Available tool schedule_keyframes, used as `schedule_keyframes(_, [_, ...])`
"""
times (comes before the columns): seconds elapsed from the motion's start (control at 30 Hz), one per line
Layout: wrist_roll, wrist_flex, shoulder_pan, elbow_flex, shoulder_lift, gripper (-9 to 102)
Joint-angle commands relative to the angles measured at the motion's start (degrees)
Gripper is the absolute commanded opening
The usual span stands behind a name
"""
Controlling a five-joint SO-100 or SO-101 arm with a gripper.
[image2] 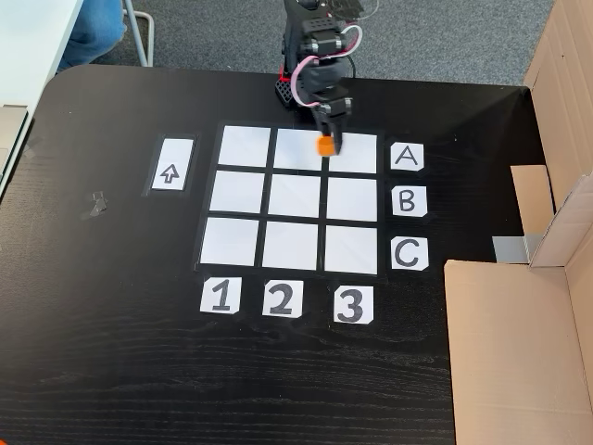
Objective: Pick up the round, orange token and place it in the grid on square B3.
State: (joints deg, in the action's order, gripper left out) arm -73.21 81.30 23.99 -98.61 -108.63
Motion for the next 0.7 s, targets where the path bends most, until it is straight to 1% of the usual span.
schedule_keyframes(0.0, [-3.9, -1.8, 2.8, 1.4, 3.6, -1])
schedule_keyframes(0.3, [-6.0, -7.9, 2.0, 0.2, 19.4, -1])
schedule_keyframes(0.47, [-6.7, -9.9, 3.3, 4.6, 29.4, -1])
schedule_keyframes(0.67, [-7.6, -10.5, 5.1, 11.5, 38.4, -1])
